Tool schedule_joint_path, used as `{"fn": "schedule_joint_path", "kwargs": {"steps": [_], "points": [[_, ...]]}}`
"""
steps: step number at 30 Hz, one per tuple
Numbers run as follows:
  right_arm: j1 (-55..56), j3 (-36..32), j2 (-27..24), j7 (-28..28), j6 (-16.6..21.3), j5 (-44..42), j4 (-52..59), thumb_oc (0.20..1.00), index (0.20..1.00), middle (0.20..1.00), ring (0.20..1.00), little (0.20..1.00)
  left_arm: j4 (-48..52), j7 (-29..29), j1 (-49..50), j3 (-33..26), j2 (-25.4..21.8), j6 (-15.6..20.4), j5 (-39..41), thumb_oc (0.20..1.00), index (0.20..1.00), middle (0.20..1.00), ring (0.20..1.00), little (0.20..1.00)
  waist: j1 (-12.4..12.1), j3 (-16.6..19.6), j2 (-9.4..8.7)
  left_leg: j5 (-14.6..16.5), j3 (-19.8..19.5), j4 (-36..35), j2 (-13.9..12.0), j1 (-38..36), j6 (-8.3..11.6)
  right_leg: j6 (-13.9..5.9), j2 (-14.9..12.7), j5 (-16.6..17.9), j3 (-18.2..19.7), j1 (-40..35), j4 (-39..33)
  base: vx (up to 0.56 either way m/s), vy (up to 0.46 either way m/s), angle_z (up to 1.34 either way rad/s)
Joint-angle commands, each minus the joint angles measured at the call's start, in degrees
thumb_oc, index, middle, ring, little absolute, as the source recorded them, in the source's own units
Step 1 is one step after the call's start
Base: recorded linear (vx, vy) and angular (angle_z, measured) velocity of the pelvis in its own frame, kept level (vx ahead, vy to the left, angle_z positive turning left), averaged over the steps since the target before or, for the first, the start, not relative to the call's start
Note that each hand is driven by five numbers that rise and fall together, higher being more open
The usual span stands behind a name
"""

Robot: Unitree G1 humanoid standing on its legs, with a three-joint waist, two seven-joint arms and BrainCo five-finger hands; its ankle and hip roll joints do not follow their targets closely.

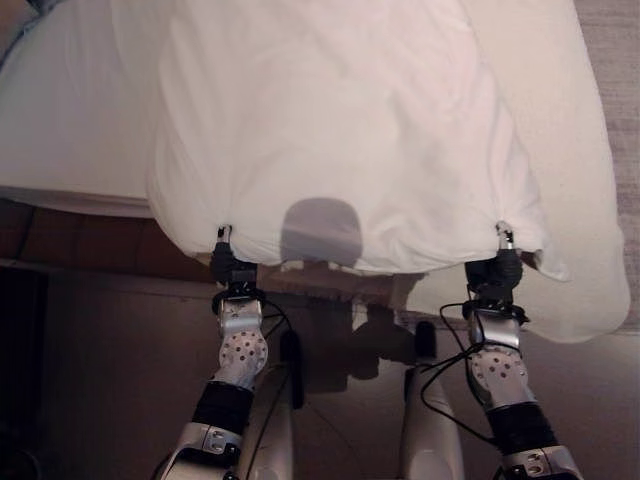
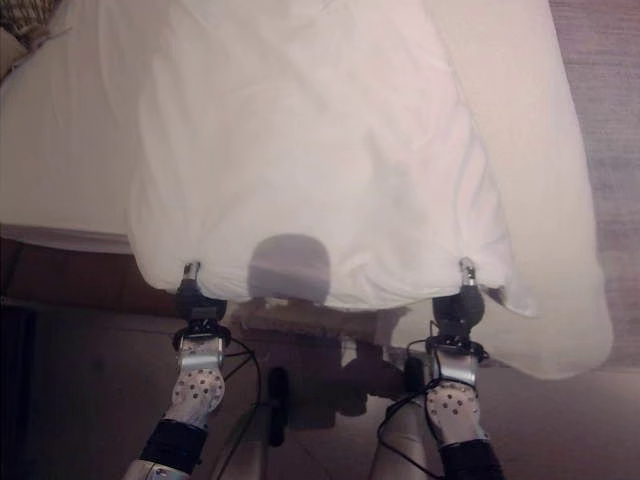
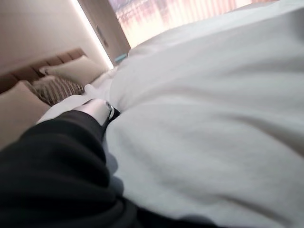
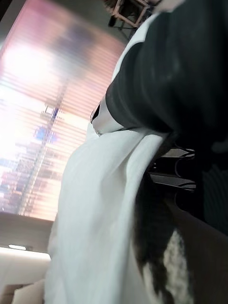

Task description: Make the bed

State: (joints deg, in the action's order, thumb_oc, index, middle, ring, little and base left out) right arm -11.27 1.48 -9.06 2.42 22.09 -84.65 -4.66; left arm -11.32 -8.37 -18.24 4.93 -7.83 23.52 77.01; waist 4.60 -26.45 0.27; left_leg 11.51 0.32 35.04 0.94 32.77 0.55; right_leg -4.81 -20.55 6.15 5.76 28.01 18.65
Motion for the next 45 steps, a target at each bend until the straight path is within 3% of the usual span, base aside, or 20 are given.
{"fn": "schedule_joint_path", "kwargs": {"steps": [1,2,3,5,12,18,20,22,24,26,28,31,33,35,37,39,40,41,42,45], "points": [[0.9,-0.1,-1.0,3.2,1.1,1.6,6.0,0.200,0.200,0.200,0.200,0.200,12.2,0.8,4.3,-3.3,-2.2,-0.5,-5.9,0.200,0.200,0.200,0.200,0.200,1.5,2.8,-0.35,-7.5,0.9,-15.2,1.2,-4.2,-0.66,-1.77,13.5,-1.9,-8.7,6.0,-0.2,-0.08,0.321,-0.35],[1.0,0.0,-1.2,3.2,1.0,1.9,5.8,0.200,0.200,0.200,0.200,0.200,12.8,0.4,4.3,-3.9,-1.9,-0.2,-6.3,0.200,0.200,0.200,0.200,0.200,1.9,2.8,-0.63,-8.3,1.3,-17.9,2.1,-5.1,-0.65,-1.61,15.6,-3.4,-8.7,6.7,0.5,-0.02,0.199,-0.16],[1.2,-0.1,-1.0,3.5,1.5,1.9,4.7,0.200,0.200,0.200,0.200,0.200,13.2,-0.3,4.6,-4.2,-1.5,0.1,-6.6,0.200,0.200,0.200,0.200,0.200,2.0,3.1,-1.34,-8.7,2.3,-20.0,3.6,-6.2,-1.17,-0.95,21.7,-5.1,-8.7,7.4,2.9,-0.02,0.201,0.05],[1.4,-0.3,-1.0,4.2,1.4,1.6,4.3,0.200,0.200,0.200,0.200,0.200,13.8,-0.8,5.2,-4.4,-1.2,0.0,-7.9,0.200,0.200,0.200,0.200,0.200,1.7,3.5,-1.89,-8.9,2.8,-20.3,4.6,-5.6,-1.85,-0.21,23.1,-5.2,-8.0,6.8,1.3,-0.01,0.121,0.14],[1.2,0.2,-2.9,3.2,1.7,2.1,1.6,0.200,0.200,0.200,0.200,0.200,12.2,-1.2,5.8,-3.7,2.3,1.4,-6.2,0.200,0.200,0.200,0.200,0.200,0.8,5.0,1.08,-9.2,4.4,-21.3,4.1,-6.3,-1.76,0.42,23.0,-4.7,-4.1,4.6,-3.0,0.02,-0.020,-0.30],[2.8,-1.9,-5.2,2.1,1.9,2.4,2.2,0.200,0.200,0.200,0.200,0.200,11.4,-0.2,4.4,-1.6,4.5,1.2,-5.5,0.200,0.200,0.200,0.200,0.200,2.4,4.5,1.99,-10.9,7.7,-14.8,3.2,-3.6,2.38,1.65,21.0,-5.3,-5.5,0.3,-5.5,-0.02,-0.112,0.27],[2.8,-1.8,-5.5,1.9,2.0,3.1,2.6,0.200,0.200,0.200,0.200,0.200,12.2,-0.5,4.1,-2.0,4.2,1.0,-6.0,0.200,0.200,0.200,0.200,0.200,2.8,4.9,1.46,-11.1,7.4,-17.3,-0.2,-4.7,1.65,1.66,20.8,-6.1,-5.2,0.9,-4.2,0.00,-0.036,0.19],[2.5,-1.4,-5.5,2.0,2.4,2.9,3.3,0.200,0.200,0.200,0.200,0.200,14.2,-1.2,3.8,-2.0,3.4,2.0,-7.2,0.200,0.200,0.200,0.200,0.200,2.4,5.2,-0.01,-14.2,2.1,-20.8,-4.8,-4.2,2.08,1.80,20.3,-6.4,-3.8,1.7,-2.9,0.00,0.032,0.16],[2.5,-0.9,-5.6,1.7,2.6,3.0,3.5,0.200,0.200,0.200,0.200,0.200,15.0,-1.8,3.6,-2.1,3.0,2.5,-7.8,0.200,0.200,0.200,0.200,0.200,2.1,5.1,-0.47,-15.6,-0.5,-23.0,-6.3,-4.5,2.18,1.86,20.1,-6.6,-3.5,2.4,-2.1,0.00,0.059,0.20],[2.0,0.4,-4.9,1.8,2.9,1.7,2.9,0.200,0.200,0.200,0.200,0.200,15.3,-3.0,3.2,-3.0,2.6,3.9,-7.6,0.200,0.200,0.200,0.200,0.200,0.9,4.5,-0.75,-21.5,-7.5,-30.5,-11.0,-5.3,4.18,1.67,20.2,-8.2,-1.6,3.5,1.0,0.02,0.242,-0.10],[1.8,0.8,-4.5,1.8,3.0,1.2,1.9,0.200,0.200,0.200,0.200,0.200,15.1,-2.4,3.1,-3.0,2.5,3.9,-7.3,0.200,0.200,0.200,0.200,0.200,0.8,4.8,0.01,-23.4,-5.1,-34.9,-13.2,-7.1,5.51,0.47,18.7,-8.5,-1.5,3.5,1.4,0.04,0.494,-0.28],[2.0,2.0,-3.9,1.9,2.3,1.9,1.9,0.200,0.200,0.200,0.200,0.200,12.1,-0.9,1.8,-0.9,1.7,3.0,-5.9,0.200,0.200,0.200,0.200,0.200,0.6,4.7,0.36,-18.6,-4.0,-29.1,-9.0,-6.7,4.77,-2.37,14.6,-5.2,0.3,2.0,-2.3,0.04,0.607,-0.09],[3.1,1.2,-3.4,2.0,2.1,1.4,1.9,0.200,0.200,0.200,0.200,0.200,10.2,-1.0,1.0,1.2,0.4,2.0,-6.8,0.200,0.200,0.200,0.200,0.200,1.6,5.1,0.27,-14.4,-1.7,-19.7,-4.2,-2.2,4.25,-3.91,9.2,1.1,2.3,-1.3,-8.7,0.08,0.671,0.03],[4.1,1.2,-3.1,2.1,1.4,1.5,2.3,0.200,0.200,0.200,0.200,0.200,10.1,-0.6,1.6,1.9,0.1,1.5,-7.0,0.200,0.200,0.200,0.200,0.200,2.0,5.5,1.16,-10.0,-1.8,-15.3,-0.6,-1.4,1.36,-3.65,6.9,2.1,6.2,-2.5,-10.5,0.18,0.700,0.36],[5.1,1.2,-1.7,2.7,0.7,1.4,1.4,0.200,0.200,0.200,0.200,0.200,9.6,-0.9,2.3,1.4,-0.2,1.5,-7.0,0.200,0.200,0.200,0.200,0.200,1.8,6.1,1.91,-8.3,-0.1,-14.4,1.2,-2.5,-0.43,-2.50,5.5,2.1,5.9,-4.0,-11.2,0.22,0.691,0.33],[5.1,1.6,-1.2,2.9,0.2,1.9,1.3,0.200,0.200,0.200,0.200,0.200,10.3,-1.5,3.4,0.9,-0.4,1.2,-7.6,0.200,0.200,0.200,0.200,0.200,1.6,6.1,2.13,-8.6,1.1,-16.9,1.5,-4.6,-0.68,-1.93,7.8,0.8,1.8,-2.3,-9.7,0.09,0.455,-0.23],[5.2,1.9,-1.5,2.6,0.2,2.3,1.4,0.200,0.200,0.200,0.200,0.200,10.9,-2.1,4.1,0.4,-0.2,0.9,-8.5,0.200,0.200,0.200,0.200,0.200,2.0,5.6,1.80,-10.1,1.8,-21.0,2.6,-7.2,-0.76,-0.90,15.1,-3.6,-2.1,0.3,-4.5,-0.02,0.165,-0.41],[5.2,1.9,-1.5,2.6,0.2,2.3,1.4,0.200,0.200,0.200,0.200,0.200,10.9,-2.1,4.1,0.4,-0.2,0.9,-8.5,0.200,0.200,0.200,0.200,0.200,2.0,5.8,1.74,-10.3,1.8,-21.1,2.6,-7.1,-0.74,-0.88,15.0,-3.6,-2.0,0.6,-4.3,-0.04,0.258,-0.57],[5.8,1.6,-1.8,2.7,0.6,2.2,1.6,0.200,0.200,0.200,0.200,0.200,11.5,-2.9,4.6,-0.2,-0.2,0.5,-9.3,0.200,0.200,0.200,0.200,0.200,2.5,5.8,0.71,-11.9,2.2,-25.0,4.1,-8.4,-0.39,-0.29,22.2,-6.7,-4.6,1.3,0.0,-0.03,0.088,-0.38],[6.6,1.5,-2.1,3.3,0.8,2.4,1.7,0.200,0.200,0.200,0.200,0.200,12.1,-3.4,5.5,-0.1,0.0,0.2,-10.2,0.200,0.200,0.200,0.200,0.200,2.5,6.3,-0.13,-13.6,2.2,-28.2,5.6,-9.4,-0.21,0.67,26.2,-7.7,-5.9,1.2,1.1,-0.03,0.085,0.10]]}}
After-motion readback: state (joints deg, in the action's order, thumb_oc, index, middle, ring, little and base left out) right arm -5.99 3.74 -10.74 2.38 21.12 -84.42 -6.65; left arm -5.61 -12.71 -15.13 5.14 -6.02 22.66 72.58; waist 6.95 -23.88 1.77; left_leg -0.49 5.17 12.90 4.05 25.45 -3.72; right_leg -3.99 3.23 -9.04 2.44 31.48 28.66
